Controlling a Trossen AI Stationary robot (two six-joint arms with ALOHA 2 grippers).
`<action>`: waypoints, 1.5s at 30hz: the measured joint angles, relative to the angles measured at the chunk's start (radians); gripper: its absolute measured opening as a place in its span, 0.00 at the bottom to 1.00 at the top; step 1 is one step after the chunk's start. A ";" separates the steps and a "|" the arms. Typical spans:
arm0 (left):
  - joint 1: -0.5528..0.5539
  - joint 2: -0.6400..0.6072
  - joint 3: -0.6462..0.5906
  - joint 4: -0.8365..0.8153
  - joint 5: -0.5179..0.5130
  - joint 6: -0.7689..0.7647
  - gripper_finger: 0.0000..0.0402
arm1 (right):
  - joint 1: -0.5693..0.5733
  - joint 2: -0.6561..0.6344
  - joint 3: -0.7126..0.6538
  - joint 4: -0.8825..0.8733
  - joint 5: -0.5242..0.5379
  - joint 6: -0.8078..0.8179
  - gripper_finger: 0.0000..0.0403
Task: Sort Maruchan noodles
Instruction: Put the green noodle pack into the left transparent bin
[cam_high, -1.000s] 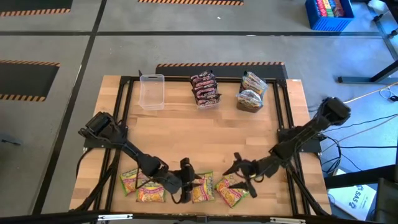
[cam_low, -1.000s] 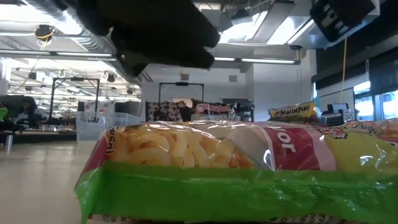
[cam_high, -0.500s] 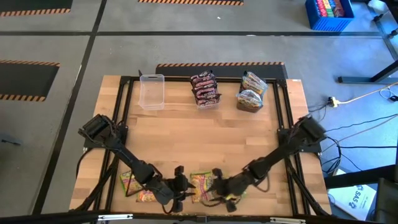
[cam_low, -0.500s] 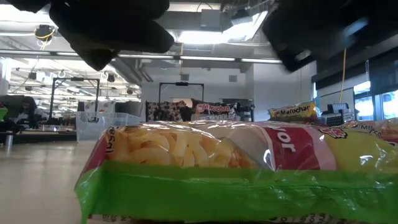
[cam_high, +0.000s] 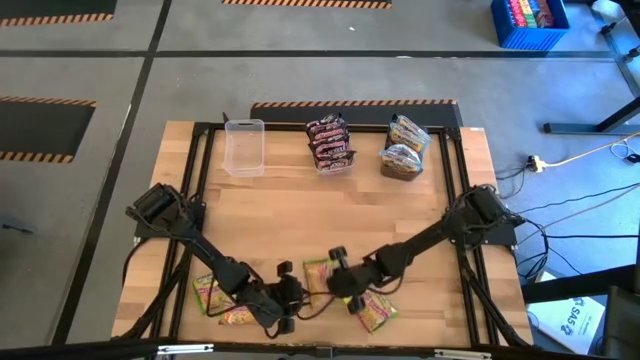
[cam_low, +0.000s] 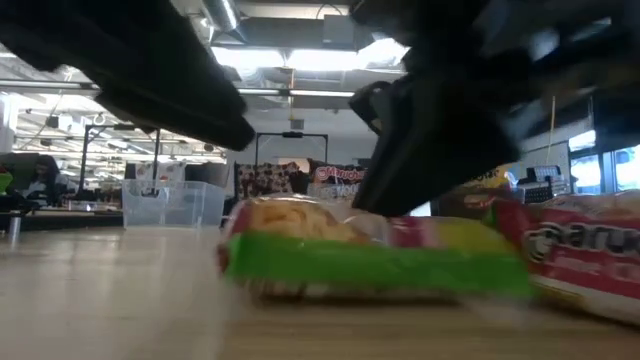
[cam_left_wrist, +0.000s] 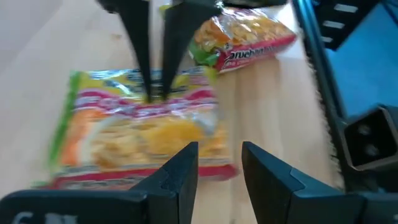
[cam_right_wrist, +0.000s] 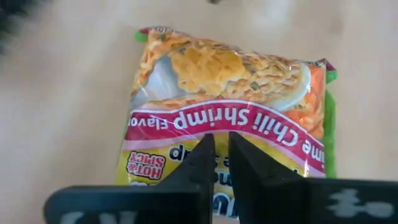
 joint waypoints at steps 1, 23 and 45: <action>0.004 0.000 0.000 0.000 -0.009 0.000 0.30 | -0.012 -0.001 0.016 -0.048 0.022 -0.018 0.07; 0.140 0.048 0.000 0.058 -0.124 0.000 0.30 | -0.194 -0.545 -0.570 0.270 -0.075 0.467 0.06; 0.152 0.147 0.002 0.111 -0.093 -0.044 0.30 | -0.236 -0.379 -0.743 0.694 -0.228 0.917 0.77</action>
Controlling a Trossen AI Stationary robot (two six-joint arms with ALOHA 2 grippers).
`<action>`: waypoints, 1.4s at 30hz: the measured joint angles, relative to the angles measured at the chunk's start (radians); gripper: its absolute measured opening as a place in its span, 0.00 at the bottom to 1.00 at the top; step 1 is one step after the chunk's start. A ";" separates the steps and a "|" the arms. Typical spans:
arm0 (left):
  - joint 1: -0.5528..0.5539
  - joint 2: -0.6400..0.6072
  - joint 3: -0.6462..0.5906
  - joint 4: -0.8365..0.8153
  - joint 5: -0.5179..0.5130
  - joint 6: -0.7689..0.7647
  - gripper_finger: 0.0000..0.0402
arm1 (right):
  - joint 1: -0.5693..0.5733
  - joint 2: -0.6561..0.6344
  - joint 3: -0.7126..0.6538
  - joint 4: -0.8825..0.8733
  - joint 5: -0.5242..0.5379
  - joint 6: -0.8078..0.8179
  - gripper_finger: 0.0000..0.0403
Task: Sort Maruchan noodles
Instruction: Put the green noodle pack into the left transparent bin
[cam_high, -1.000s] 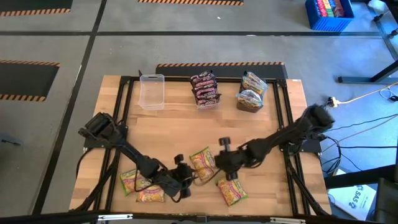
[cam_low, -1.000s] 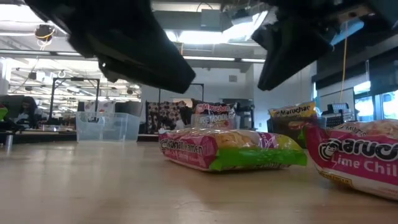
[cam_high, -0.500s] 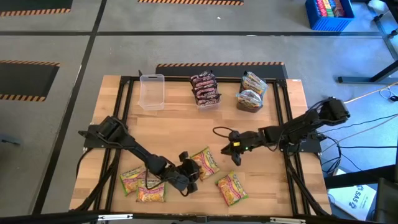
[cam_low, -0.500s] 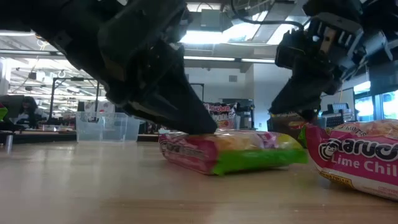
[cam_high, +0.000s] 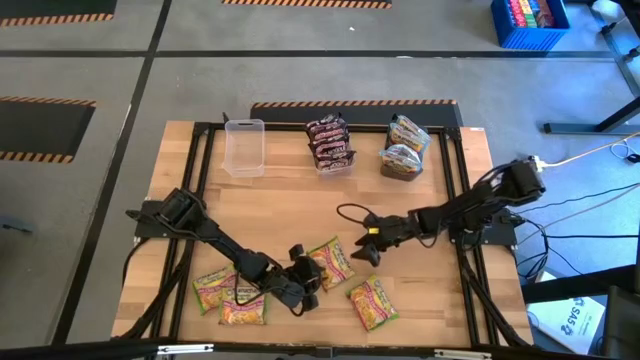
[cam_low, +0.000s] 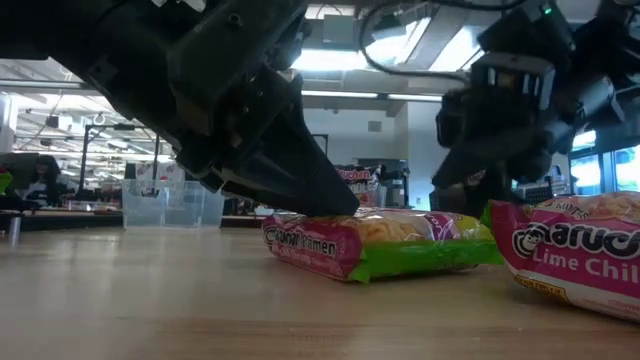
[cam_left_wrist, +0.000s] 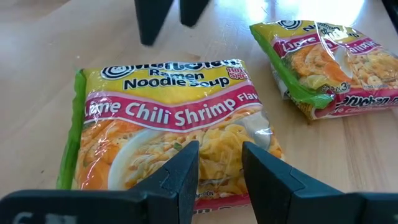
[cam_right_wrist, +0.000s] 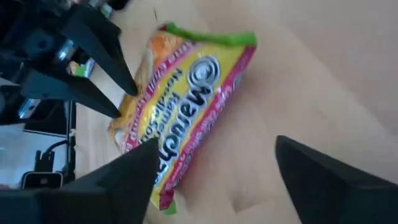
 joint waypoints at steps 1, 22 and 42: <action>0.000 0.000 0.000 0.000 -0.001 0.002 0.30 | 0.000 0.016 0.000 0.014 -0.006 0.007 0.80; -0.010 0.002 -0.002 0.027 -0.005 0.026 0.30 | 0.008 0.296 0.305 0.012 -0.141 -0.075 0.85; -0.018 -0.146 -0.005 -0.073 0.215 0.064 0.30 | 0.021 0.293 0.339 0.058 -0.182 -0.212 0.17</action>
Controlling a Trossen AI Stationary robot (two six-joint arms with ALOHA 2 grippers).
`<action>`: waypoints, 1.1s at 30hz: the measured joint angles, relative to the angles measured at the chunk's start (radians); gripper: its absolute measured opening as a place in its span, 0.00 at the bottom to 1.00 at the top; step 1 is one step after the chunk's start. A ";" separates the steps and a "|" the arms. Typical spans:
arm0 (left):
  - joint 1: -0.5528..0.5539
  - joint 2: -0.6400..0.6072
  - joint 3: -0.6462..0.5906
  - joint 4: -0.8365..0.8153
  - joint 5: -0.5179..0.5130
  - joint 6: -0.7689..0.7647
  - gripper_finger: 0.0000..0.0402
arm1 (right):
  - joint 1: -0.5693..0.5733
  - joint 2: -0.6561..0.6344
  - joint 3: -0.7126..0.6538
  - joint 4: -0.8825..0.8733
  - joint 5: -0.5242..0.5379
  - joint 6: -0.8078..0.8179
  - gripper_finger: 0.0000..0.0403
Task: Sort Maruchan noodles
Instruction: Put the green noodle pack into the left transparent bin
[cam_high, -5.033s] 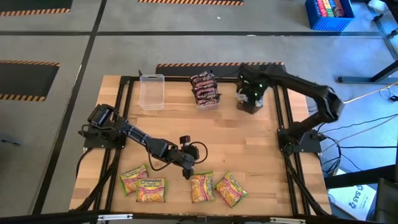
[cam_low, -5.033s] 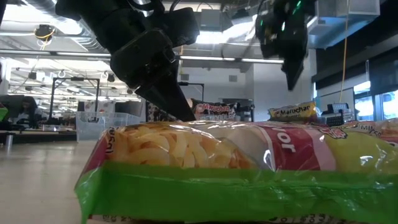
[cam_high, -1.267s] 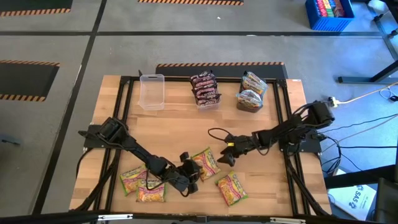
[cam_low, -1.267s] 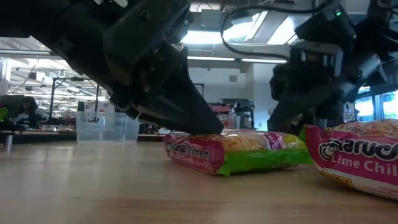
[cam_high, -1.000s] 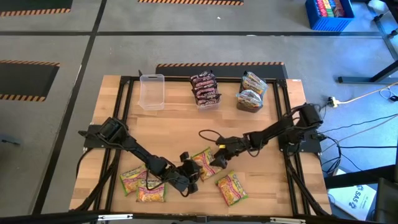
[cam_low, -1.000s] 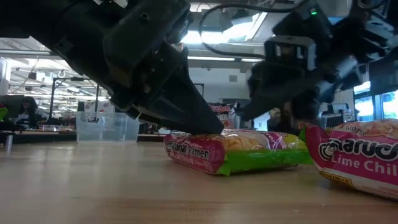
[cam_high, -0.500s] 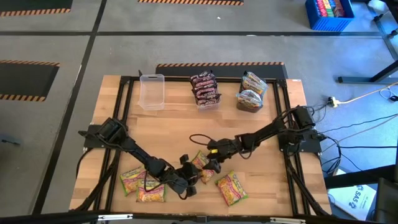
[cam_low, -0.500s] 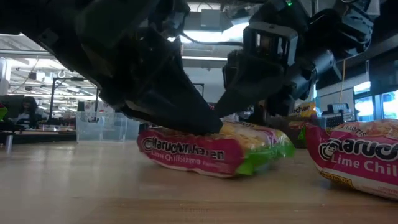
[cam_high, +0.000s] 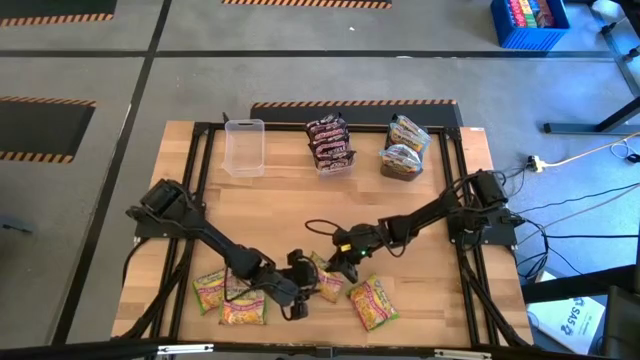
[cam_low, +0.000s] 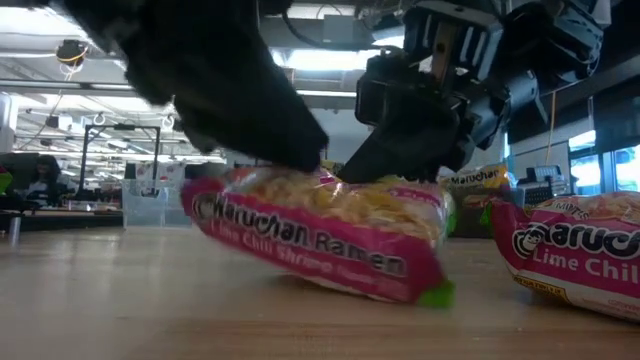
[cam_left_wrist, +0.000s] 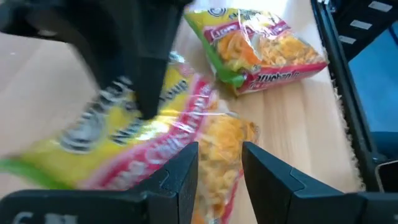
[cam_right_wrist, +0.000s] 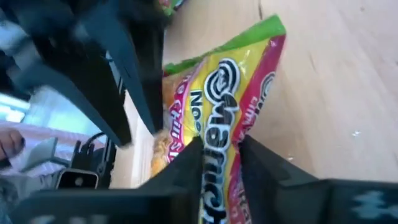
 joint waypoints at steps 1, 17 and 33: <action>0.000 -0.018 0.000 -0.025 0.001 -0.009 0.30 | 0.001 0.000 0.000 0.002 0.001 -0.016 0.15; 0.028 -0.219 0.001 -0.185 -0.018 -0.021 0.31 | 0.060 -0.001 0.087 -0.034 0.082 -0.291 0.01; 0.132 -0.257 0.003 -0.269 0.380 -0.135 0.58 | 0.212 -0.001 0.280 -0.286 0.415 -0.578 0.00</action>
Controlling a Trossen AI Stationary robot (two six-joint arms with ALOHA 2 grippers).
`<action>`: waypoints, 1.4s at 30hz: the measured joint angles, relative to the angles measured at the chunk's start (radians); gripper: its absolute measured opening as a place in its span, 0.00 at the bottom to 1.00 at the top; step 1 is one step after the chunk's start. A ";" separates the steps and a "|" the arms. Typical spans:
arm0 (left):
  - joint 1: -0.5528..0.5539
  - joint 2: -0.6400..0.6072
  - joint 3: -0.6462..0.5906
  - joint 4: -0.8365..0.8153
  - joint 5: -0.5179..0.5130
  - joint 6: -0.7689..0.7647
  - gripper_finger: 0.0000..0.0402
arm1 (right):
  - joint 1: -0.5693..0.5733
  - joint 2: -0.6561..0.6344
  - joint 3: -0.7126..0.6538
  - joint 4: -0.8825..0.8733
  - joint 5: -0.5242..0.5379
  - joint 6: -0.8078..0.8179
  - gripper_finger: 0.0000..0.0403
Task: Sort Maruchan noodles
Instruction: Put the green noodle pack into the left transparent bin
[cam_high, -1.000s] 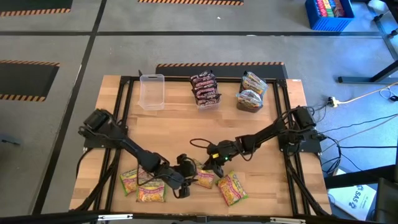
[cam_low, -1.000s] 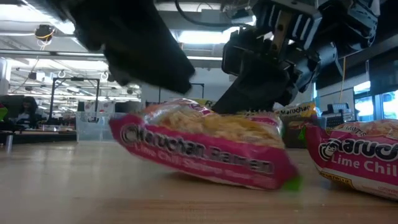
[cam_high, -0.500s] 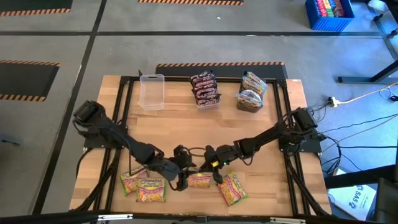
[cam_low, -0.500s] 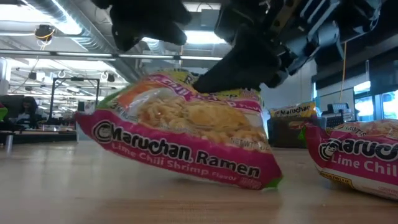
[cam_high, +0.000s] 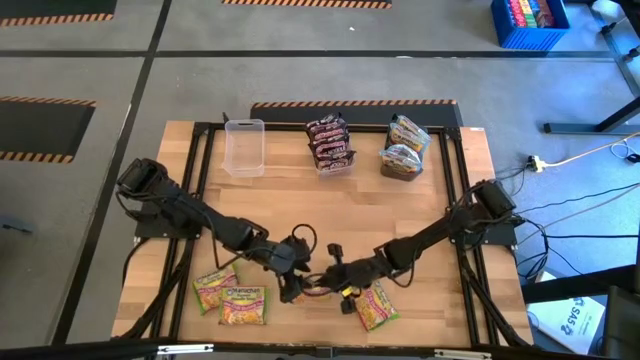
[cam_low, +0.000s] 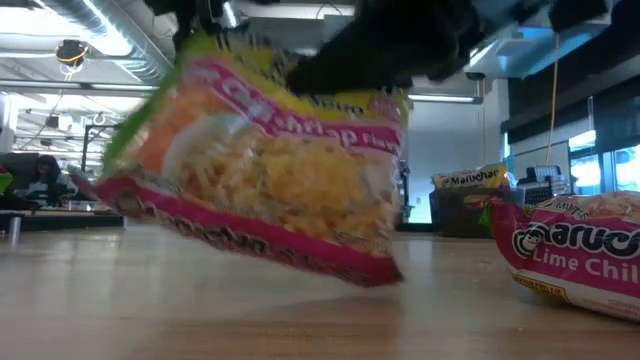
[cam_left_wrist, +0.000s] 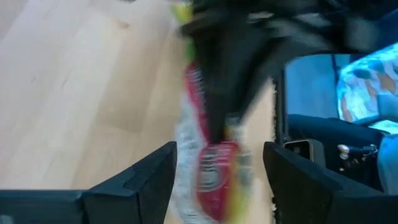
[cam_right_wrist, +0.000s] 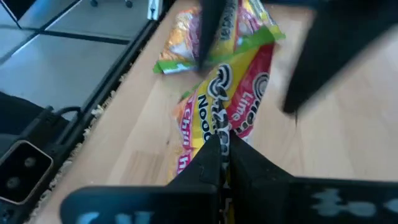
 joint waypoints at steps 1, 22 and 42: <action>0.003 0.000 0.000 -0.013 0.008 -0.009 0.58 | 0.000 0.000 0.014 -0.018 0.006 -0.007 0.00; -0.009 0.109 0.000 0.003 0.047 -0.015 0.58 | -0.011 0.003 0.125 -0.187 0.028 0.005 0.01; -0.149 0.189 -0.001 -0.012 -0.086 -0.185 0.58 | -0.017 0.002 0.098 -0.533 0.053 0.239 0.07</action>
